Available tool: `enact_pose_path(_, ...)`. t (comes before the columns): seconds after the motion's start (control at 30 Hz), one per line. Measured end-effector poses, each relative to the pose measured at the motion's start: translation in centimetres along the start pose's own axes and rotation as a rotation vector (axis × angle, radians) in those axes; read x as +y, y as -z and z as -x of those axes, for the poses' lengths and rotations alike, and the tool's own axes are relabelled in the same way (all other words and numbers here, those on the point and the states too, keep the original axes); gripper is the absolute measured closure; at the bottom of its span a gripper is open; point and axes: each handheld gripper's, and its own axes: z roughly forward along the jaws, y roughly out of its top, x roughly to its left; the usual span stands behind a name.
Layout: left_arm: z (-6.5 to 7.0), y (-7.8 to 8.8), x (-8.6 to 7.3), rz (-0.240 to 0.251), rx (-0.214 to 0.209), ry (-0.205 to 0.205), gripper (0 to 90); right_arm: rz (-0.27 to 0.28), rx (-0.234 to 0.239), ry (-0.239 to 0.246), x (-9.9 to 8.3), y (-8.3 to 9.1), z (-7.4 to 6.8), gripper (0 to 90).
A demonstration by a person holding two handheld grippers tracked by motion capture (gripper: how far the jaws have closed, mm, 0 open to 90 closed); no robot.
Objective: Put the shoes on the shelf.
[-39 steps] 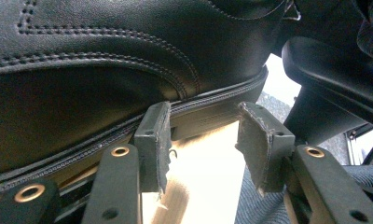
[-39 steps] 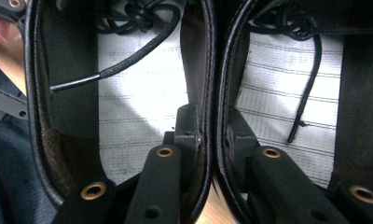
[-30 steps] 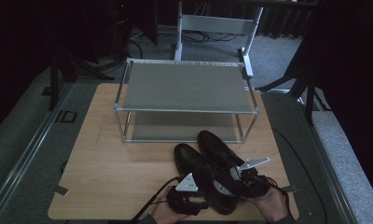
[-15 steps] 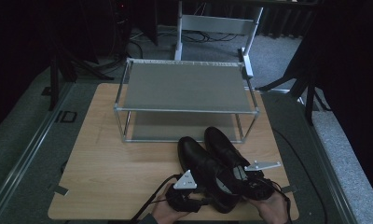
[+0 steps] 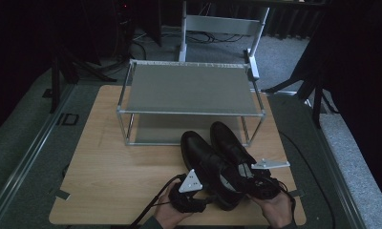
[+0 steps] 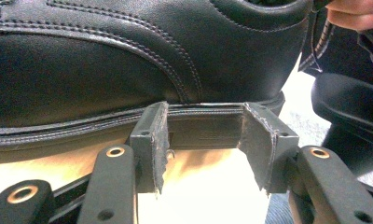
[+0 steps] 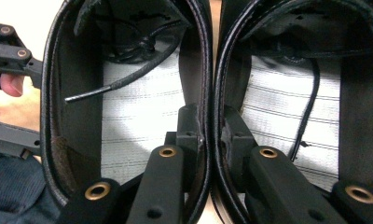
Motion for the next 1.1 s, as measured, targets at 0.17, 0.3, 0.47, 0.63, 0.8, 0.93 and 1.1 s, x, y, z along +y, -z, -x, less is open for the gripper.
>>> enact_pose_path(0.17, -0.8, 0.4, 0.2, 0.006, 0.074, 0.027, 49.5, 0.009, -0.005, -0.005, 0.7, -0.2, 0.2, 80.5)
enact_pose_path(0.3, -1.6, 0.6, 0.2, 0.013, 0.123, 0.045, 49.2, 0.012, -0.01, -0.002, 1.2, -0.1, 0.3, 80.5)
enact_pose_path(0.47, -2.4, 0.9, 0.3, 0.022, 0.184, 0.062, 49.1, 0.028, -0.018, -0.005, 1.9, -0.2, 0.3, 80.5)
enact_pose_path(0.63, -3.0, 0.9, 0.5, 0.028, 0.201, 0.083, 49.1, 0.03, -0.029, 0.002, 2.4, -0.2, 0.2, 80.4)
enact_pose_path(0.8, -3.5, 0.6, 0.7, 0.015, 0.234, 0.078, 49.0, 0.037, -0.051, 0.016, 3.0, -0.7, -0.1, 80.4)
enact_pose_path(0.93, -4.0, 0.4, 0.8, 0.012, 0.25, 0.077, 49.1, 0.036, -0.059, 0.02, 3.3, -1.0, -0.2, 80.3)
enact_pose_path(1.1, -4.5, 0.1, 1.0, 0.01, 0.267, 0.076, 49.0, 0.038, -0.069, 0.028, 3.7, -1.3, -0.4, 80.3)
